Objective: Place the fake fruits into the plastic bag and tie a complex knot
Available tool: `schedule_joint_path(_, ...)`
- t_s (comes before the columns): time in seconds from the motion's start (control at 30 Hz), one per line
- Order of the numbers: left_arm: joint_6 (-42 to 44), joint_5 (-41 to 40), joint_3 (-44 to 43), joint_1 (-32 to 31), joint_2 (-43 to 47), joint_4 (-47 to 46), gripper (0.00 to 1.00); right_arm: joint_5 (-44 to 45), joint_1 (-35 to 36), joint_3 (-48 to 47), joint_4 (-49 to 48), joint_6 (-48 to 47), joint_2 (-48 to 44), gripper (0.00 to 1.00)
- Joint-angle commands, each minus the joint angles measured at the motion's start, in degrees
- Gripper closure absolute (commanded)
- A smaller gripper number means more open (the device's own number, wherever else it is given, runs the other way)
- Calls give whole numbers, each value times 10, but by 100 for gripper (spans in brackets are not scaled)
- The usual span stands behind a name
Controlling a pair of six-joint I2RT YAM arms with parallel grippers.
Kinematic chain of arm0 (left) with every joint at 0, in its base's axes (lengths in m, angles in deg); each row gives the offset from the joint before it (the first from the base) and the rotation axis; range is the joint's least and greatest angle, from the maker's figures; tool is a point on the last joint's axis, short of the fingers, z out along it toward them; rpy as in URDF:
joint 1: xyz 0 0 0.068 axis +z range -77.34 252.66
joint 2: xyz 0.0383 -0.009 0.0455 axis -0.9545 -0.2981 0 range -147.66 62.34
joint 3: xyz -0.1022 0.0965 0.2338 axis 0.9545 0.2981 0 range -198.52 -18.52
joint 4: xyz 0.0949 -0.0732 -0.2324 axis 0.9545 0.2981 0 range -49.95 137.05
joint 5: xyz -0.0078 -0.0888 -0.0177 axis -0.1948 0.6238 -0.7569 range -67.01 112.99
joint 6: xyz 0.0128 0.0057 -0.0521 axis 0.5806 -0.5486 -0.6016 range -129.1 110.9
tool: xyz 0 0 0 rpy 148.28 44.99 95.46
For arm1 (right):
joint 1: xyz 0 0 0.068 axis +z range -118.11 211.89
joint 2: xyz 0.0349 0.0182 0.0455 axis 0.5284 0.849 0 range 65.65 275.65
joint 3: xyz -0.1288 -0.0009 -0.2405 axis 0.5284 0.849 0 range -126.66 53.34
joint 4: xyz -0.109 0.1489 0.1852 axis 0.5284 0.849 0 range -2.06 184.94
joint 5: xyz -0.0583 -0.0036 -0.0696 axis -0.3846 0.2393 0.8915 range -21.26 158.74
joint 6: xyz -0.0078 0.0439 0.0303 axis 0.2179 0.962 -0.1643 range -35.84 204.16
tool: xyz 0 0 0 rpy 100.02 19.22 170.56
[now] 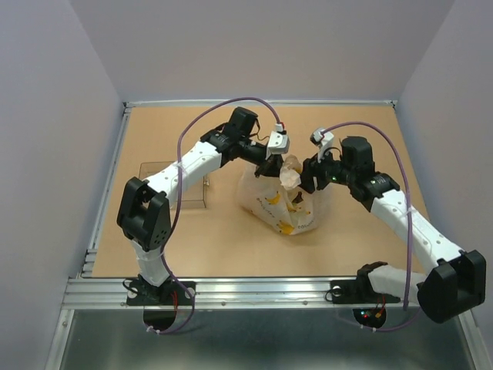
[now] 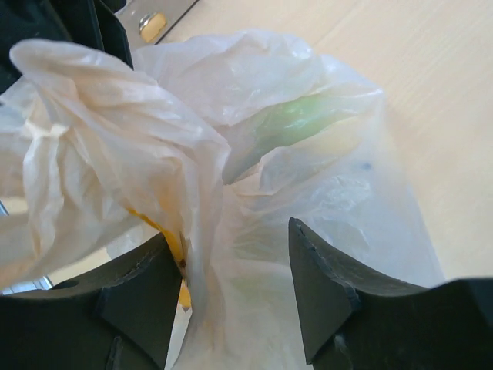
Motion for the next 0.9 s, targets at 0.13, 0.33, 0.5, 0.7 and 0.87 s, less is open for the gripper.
schedule_joint_path(0.13, -151, 62, 74, 25, 70, -186, 100, -61, -14, 7, -47, 9, -38, 42)
schedule_joint_path(0.33, -158, 53, 81, 25, 78, -189, 100, -109, -13, 13, -85, 22, -21, 37)
schedule_joint_path(0.5, -169, 55, 82, 24, 77, -189, 93, -120, -14, 18, -101, 16, -9, 72)
schedule_joint_path(0.7, -80, 5, 54, 23, 88, -63, 78, -65, -14, 9, -95, 8, -17, 100)
schedule_joint_path(0.87, -42, -58, 23, 9, 78, 18, 51, -86, -13, 0, -70, -23, -13, 100)
